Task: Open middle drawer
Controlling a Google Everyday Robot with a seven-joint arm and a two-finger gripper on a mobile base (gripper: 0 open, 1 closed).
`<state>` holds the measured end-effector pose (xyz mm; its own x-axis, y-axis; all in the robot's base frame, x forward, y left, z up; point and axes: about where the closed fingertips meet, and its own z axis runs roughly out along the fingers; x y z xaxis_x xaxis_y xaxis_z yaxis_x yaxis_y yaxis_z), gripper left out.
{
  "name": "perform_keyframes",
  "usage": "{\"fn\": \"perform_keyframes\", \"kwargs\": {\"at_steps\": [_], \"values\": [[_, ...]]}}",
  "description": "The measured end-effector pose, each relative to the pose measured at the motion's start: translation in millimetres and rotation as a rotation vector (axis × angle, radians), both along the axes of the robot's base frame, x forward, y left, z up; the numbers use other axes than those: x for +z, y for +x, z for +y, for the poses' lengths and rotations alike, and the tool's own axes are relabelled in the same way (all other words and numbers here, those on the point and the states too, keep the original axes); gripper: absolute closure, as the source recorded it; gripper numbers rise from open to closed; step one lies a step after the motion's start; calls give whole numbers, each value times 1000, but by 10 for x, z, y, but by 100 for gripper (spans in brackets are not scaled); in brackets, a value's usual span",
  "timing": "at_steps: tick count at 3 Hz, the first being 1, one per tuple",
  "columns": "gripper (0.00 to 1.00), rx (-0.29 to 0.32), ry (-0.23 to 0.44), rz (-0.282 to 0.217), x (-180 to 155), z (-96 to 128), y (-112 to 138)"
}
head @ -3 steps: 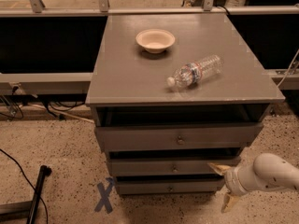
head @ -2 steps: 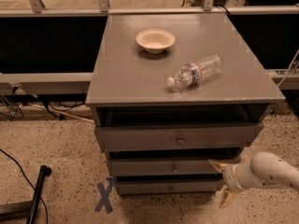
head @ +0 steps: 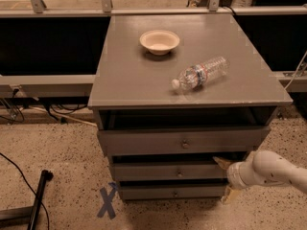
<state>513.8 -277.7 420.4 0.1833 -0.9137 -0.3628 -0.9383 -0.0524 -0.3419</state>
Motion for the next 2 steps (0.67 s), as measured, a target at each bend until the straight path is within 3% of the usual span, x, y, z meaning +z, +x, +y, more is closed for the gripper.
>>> {"fn": "perform_keyframes", "kwargs": {"at_steps": [1, 2], "values": [[0, -15, 3, 3, -65, 0, 133], [18, -24, 8, 7, -102, 23, 212]]}}
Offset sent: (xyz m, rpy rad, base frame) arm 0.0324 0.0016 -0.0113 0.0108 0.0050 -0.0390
